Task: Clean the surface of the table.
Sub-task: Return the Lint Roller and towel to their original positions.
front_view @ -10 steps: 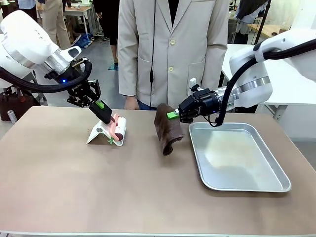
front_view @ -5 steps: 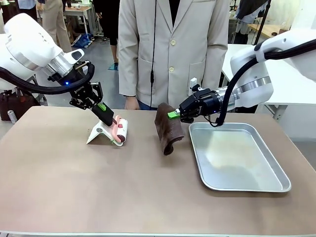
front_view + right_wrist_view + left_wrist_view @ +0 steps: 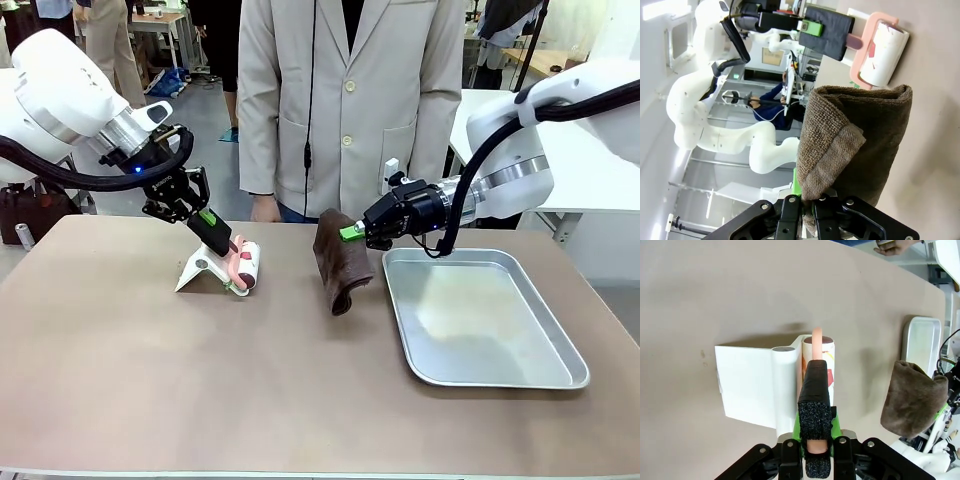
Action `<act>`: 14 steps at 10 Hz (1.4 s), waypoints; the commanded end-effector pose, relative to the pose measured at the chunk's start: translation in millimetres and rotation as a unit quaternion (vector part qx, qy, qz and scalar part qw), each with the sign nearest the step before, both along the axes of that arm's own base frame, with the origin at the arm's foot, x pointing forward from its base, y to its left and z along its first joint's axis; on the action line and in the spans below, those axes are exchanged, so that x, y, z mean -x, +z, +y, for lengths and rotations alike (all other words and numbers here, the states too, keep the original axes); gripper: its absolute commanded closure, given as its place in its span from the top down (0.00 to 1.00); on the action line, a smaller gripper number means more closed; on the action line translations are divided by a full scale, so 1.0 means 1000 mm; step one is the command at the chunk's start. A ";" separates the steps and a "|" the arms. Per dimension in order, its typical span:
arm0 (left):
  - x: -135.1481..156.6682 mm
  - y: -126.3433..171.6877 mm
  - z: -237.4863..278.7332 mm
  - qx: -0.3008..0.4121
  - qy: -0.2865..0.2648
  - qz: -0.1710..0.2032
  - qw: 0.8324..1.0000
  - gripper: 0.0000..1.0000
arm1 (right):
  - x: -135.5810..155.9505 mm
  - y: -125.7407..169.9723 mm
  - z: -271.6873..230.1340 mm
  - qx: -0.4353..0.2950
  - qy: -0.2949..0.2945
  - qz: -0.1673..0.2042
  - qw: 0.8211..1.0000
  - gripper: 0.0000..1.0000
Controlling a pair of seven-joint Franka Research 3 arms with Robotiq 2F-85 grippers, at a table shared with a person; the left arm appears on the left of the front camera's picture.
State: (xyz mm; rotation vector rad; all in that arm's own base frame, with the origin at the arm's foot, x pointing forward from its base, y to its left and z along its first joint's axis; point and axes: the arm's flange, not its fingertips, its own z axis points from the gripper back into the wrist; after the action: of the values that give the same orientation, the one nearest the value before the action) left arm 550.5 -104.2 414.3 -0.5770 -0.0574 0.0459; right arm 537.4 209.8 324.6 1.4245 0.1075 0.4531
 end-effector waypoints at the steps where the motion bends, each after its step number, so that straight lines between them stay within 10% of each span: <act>1: -0.004 -0.007 0.001 -0.022 0.004 0.016 1.000 0.22 | -0.005 0.003 0.000 -0.004 0.004 0.008 1.000 0.07; 8: -0.003 -0.009 0.005 -0.007 0.004 0.019 1.000 0.22 | -0.015 -0.024 0.050 0.049 0.014 0.048 0.998 0.07; 14: -0.002 -0.011 0.008 -0.008 0.004 0.018 1.000 0.22 | -0.005 -0.026 0.035 0.286 -0.076 0.045 0.954 0.07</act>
State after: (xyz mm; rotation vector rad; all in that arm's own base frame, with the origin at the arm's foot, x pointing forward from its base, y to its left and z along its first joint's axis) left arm 552.8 -101.8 412.3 -0.5836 -0.0476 0.0537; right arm 554.5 242.0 290.8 0.9710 0.1876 0.2517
